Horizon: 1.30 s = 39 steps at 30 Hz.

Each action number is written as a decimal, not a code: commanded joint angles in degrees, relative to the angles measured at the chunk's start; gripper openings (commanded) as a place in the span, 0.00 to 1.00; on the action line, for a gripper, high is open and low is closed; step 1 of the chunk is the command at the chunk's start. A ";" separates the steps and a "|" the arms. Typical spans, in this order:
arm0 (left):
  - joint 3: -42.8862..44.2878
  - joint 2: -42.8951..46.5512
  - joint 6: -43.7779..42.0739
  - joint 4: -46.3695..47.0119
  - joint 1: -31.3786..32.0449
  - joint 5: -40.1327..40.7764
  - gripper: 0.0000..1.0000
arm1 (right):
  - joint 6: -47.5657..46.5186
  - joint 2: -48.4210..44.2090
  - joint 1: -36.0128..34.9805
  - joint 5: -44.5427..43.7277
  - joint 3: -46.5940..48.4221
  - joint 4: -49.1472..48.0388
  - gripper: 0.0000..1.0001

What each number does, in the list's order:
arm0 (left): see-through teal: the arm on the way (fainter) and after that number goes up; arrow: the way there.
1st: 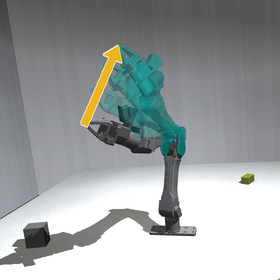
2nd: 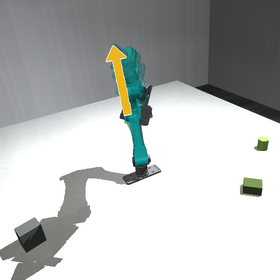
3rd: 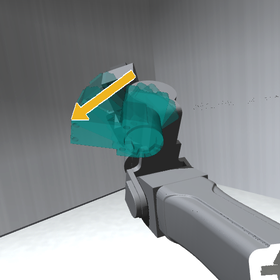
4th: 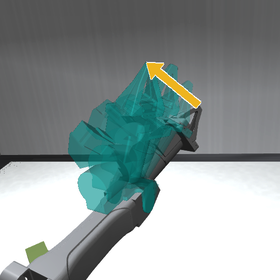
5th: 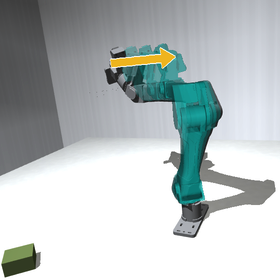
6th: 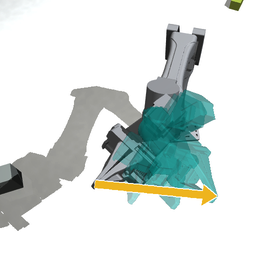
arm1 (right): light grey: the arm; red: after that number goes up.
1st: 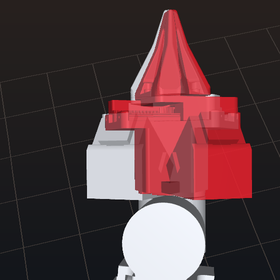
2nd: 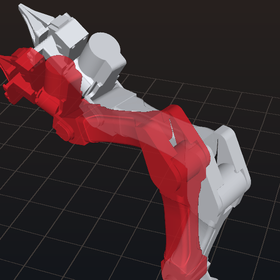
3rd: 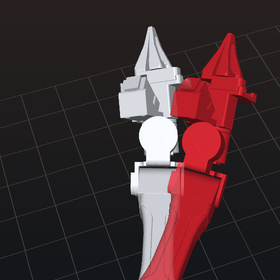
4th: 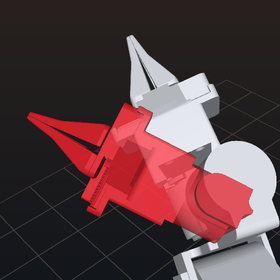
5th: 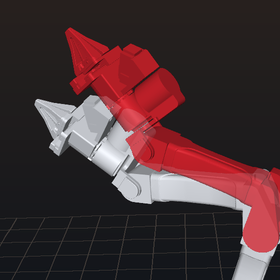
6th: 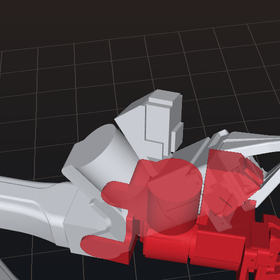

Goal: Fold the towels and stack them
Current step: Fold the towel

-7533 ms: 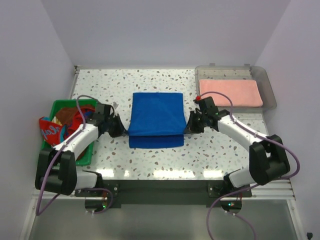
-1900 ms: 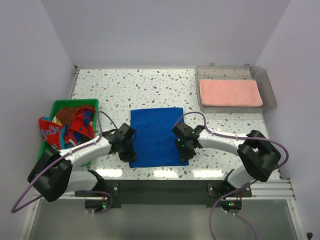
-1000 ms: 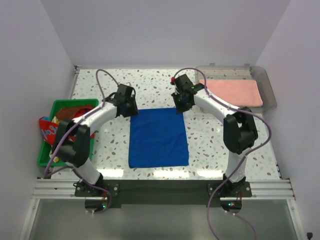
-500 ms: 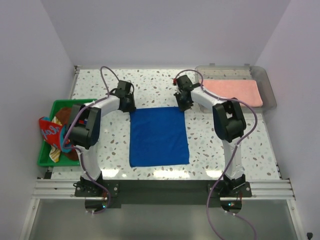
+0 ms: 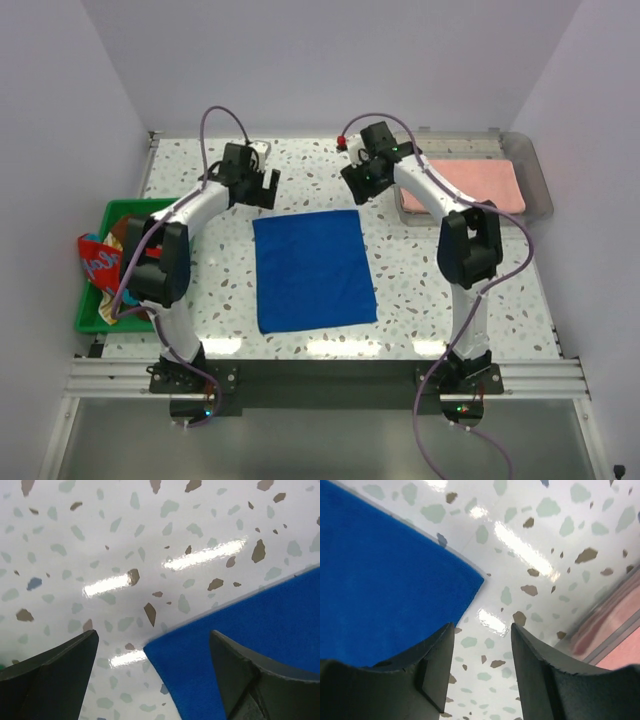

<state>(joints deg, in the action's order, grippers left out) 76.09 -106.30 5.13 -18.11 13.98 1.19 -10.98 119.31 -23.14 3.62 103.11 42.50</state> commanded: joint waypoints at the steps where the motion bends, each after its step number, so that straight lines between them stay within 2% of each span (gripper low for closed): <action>1: 4.06 0.66 -14.60 -1.65 -0.71 -6.53 0.98 | -10.80 1.71 0.81 8.50 7.27 7.59 0.54; 4: 6.60 -1.71 -20.14 -4.46 -0.71 -11.45 0.96 | -15.29 6.01 0.72 12.72 13.15 11.19 0.55; 10: 12.41 -6.28 -29.73 -13.43 -0.79 -16.48 0.93 | -20.74 15.95 0.72 13.87 25.38 20.06 0.52; 19: 14.35 -9.36 -33.42 -15.29 -1.58 -18.42 0.79 | -23.47 21.75 0.72 14.40 28.99 20.34 0.48; 27: 13.64 -10.77 -33.78 -15.90 -2.02 -19.38 0.76 | -23.64 24.92 0.64 16.15 29.87 19.55 0.42; 32: 13.55 -11.30 -34.22 -16.52 -2.20 -19.30 0.74 | -23.73 26.41 0.64 17.12 30.05 20.78 0.34; 35: 13.55 -11.65 -34.48 -17.13 -2.55 -19.38 0.74 | -23.91 26.42 0.64 17.04 29.08 21.31 0.16; 36: 13.64 -11.73 -34.57 -18.01 -2.73 -19.91 0.73 | -24.00 26.24 0.64 16.78 28.64 21.13 0.07; 39: 13.38 -12.09 -34.83 -18.63 -2.99 -20.44 0.66 | -24.00 25.45 0.64 15.98 26.80 20.52 0.00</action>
<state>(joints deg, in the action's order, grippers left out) 87.99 -117.51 -28.21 -35.00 11.88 -17.17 -34.20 144.70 -22.44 19.33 131.46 61.73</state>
